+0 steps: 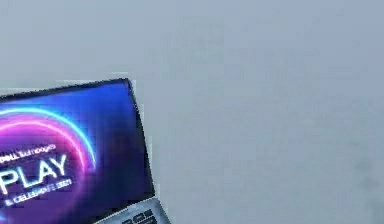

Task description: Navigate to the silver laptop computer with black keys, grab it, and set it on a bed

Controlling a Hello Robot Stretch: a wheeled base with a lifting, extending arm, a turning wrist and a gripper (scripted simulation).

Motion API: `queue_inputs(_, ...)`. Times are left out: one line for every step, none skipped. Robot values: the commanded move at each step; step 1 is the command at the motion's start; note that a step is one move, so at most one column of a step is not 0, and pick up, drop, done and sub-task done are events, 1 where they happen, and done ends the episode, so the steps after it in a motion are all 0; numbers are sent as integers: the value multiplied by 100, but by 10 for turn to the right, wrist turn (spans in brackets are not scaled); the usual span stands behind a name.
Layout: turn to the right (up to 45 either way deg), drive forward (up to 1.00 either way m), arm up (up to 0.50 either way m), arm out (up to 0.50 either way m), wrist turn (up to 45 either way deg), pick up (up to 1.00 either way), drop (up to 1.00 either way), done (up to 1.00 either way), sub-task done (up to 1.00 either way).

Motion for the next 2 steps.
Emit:
queue_inputs(0,5,0,0,0,0,0,0,0)
queue_inputs(450,0,0,0,0,0,0,0,0)
